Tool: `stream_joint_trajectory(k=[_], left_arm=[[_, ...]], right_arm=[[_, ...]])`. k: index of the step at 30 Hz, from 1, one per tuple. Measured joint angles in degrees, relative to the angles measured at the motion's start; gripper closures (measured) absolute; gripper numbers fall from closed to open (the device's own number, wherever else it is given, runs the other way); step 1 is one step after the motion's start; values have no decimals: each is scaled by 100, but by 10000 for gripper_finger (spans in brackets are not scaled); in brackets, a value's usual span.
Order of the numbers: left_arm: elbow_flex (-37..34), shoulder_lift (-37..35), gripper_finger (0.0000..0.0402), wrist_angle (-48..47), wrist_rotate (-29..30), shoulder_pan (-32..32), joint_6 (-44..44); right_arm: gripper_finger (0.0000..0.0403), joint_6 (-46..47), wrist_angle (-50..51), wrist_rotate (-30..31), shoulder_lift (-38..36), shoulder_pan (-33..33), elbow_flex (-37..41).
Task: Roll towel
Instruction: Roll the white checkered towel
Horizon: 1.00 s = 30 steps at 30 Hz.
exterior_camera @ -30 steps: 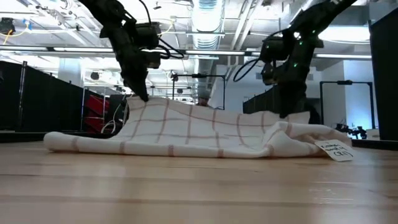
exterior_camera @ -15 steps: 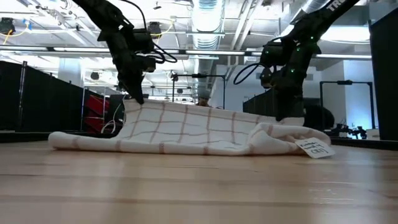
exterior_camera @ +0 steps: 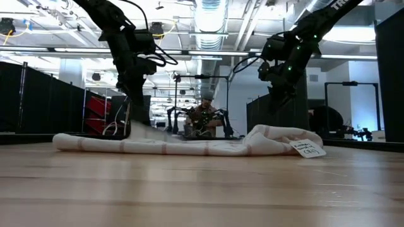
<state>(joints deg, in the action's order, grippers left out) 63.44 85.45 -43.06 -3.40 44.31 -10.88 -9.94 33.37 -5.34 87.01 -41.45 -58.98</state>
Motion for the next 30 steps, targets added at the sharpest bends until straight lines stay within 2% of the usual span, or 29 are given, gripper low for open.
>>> stream_joint_trajectory(k=[2,4,5,7,10,12,14,17,21,26,30], left_arm=[[1,0,286,-30,-78,-59,124],[4,0,273,-176,-322,-177,128],[4,0,268,-293,-458,-268,44],[4,0,265,-460,-542,-456,-117],[-140,0,265,-280,-531,-704,-147],[-295,9,266,-214,-532,-817,-92],[-452,9,267,-118,-533,-920,-89],[-676,11,267,-42,-531,-1017,-77],[-841,11,267,49,-527,-1027,-157],[-848,9,267,422,-446,-1019,-281],[-848,9,267,696,-442,-1019,-262]], right_arm=[[259,-45,559,-119,-87,41,-227],[241,-65,1060,-684,-244,213,-331],[236,-18,1282,-984,-358,373,-306],[233,303,1487,-1211,-590,837,-126],[235,1140,1226,-1220,-989,1723,404],[239,2061,584,-1152,-1189,2401,796],[242,3004,61,-945,-1335,3093,1198],[242,4330,-661,-269,-1395,4064,1595],[237,5531,-879,735,-1218,5012,1737],[234,6368,-1010,1261,-590,5496,1742],[234,6730,-1304,1676,-56,5474,1742]])
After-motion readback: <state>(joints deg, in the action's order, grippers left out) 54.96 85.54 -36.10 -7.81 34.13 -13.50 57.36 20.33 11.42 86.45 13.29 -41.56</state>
